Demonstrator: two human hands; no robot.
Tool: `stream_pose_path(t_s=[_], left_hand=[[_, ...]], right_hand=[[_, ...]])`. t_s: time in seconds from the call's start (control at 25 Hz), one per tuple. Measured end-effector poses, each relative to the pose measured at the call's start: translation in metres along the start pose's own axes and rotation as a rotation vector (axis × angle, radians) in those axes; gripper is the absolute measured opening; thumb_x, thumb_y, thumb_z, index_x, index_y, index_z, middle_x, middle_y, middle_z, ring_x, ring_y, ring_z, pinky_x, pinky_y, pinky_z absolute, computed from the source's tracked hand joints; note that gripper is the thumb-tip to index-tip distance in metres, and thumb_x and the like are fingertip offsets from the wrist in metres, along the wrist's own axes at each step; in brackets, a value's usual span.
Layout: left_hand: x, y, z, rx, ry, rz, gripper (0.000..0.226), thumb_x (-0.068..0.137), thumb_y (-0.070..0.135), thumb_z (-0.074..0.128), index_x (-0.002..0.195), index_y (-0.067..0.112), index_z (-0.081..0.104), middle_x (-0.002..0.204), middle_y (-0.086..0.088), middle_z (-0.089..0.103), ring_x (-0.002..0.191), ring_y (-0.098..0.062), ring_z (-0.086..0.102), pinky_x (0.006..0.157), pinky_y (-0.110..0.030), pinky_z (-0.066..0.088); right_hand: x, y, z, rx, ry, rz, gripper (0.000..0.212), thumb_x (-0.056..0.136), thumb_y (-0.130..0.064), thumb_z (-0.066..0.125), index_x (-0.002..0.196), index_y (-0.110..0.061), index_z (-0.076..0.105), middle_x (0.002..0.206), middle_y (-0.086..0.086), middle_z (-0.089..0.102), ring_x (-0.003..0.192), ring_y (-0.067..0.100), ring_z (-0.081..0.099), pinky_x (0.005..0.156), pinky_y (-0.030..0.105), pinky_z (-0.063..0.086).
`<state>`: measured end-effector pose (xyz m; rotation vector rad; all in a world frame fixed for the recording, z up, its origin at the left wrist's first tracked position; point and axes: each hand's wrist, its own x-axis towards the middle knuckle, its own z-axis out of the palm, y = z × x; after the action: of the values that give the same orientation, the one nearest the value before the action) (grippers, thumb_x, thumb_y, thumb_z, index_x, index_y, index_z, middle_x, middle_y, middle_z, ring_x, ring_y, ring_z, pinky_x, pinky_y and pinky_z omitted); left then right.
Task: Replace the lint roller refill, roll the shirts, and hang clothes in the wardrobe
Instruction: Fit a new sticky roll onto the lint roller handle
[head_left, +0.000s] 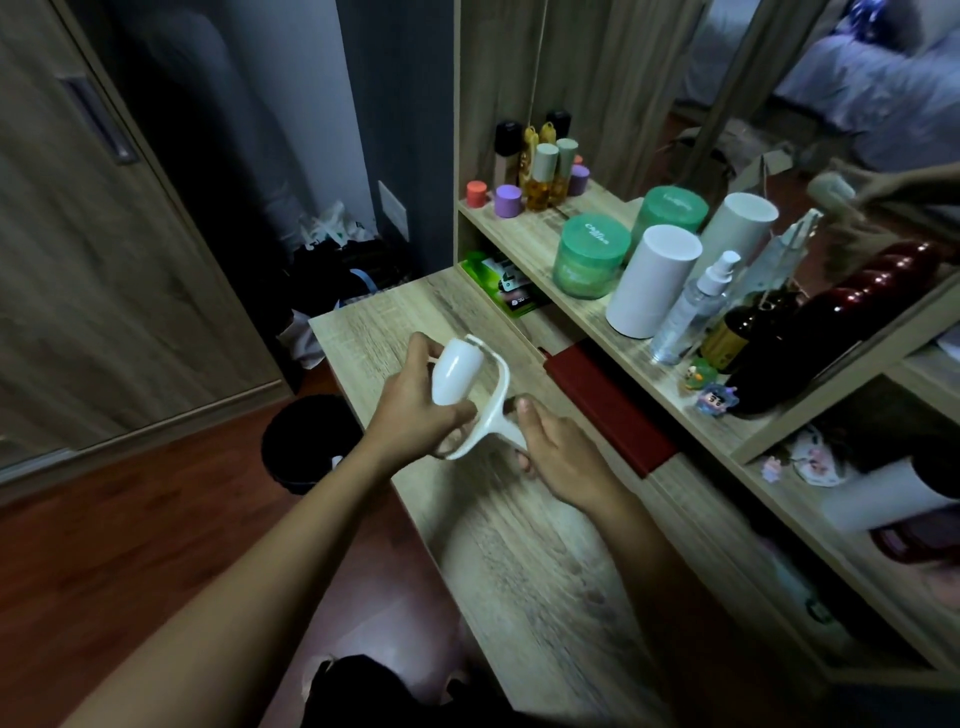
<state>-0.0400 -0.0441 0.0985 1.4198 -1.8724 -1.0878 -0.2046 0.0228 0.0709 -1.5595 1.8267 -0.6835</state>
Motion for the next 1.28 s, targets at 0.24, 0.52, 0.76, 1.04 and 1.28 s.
stream_pose_path(t_s=[0.24,0.52,0.76,1.04,1.28], left_hand=[[-0.004,-0.009,0.009,0.411,0.195,0.204,0.063,0.081,0.038,0.059,0.139,0.031,0.034,0.108,-0.007,0.066,0.093,-0.031,0.062,0.070,-0.037,0.049],[-0.005,-0.008,0.010,0.534,0.171,0.306,0.066,0.081,0.033,0.055,0.142,0.029,0.030,0.112,-0.009,0.063,0.093,-0.033,0.061,0.066,-0.034,0.040],[-0.003,-0.011,0.008,0.584,0.194,0.361,0.067,0.077,0.041,0.050,0.140,0.031,0.029,0.105,-0.007,0.064,0.087,-0.033,0.062,0.064,-0.035,0.044],[0.015,0.000,-0.021,-0.072,0.469,0.125,0.040,0.086,0.018,0.059,0.126,0.017,0.050,0.117,-0.003,0.061,0.102,-0.020,0.061,0.076,-0.021,0.042],[-0.008,-0.017,-0.011,0.652,0.321,0.999,0.031,0.094,0.023,0.050,0.112,0.003,0.066,0.120,-0.015,0.064,0.115,-0.027,0.059,0.098,-0.039,0.042]], right_hand=[[-0.005,0.000,0.019,0.036,0.137,-0.055,0.059,0.090,-0.046,0.018,0.098,-0.011,0.065,0.082,0.017,0.069,0.079,0.031,0.064,0.068,0.039,0.050],[-0.010,0.003,0.027,0.116,0.137,-0.010,0.064,0.088,-0.052,0.017,0.085,-0.009,0.064,0.067,-0.003,0.055,0.066,0.020,0.056,0.063,0.036,0.046],[-0.011,0.007,0.035,0.169,0.149,-0.012,0.069,0.082,-0.061,0.014,0.078,-0.012,0.062,0.070,0.010,0.065,0.069,0.028,0.064,0.066,0.048,0.052],[-0.012,0.008,0.031,0.275,0.290,0.083,0.052,0.094,-0.044,0.025,0.085,-0.014,0.066,0.072,0.006,0.066,0.072,0.025,0.066,0.067,0.042,0.054],[0.002,-0.005,0.025,0.324,0.357,0.095,0.047,0.096,-0.041,0.025,0.069,-0.019,0.056,0.067,0.004,0.063,0.073,0.029,0.066,0.072,0.050,0.054]])
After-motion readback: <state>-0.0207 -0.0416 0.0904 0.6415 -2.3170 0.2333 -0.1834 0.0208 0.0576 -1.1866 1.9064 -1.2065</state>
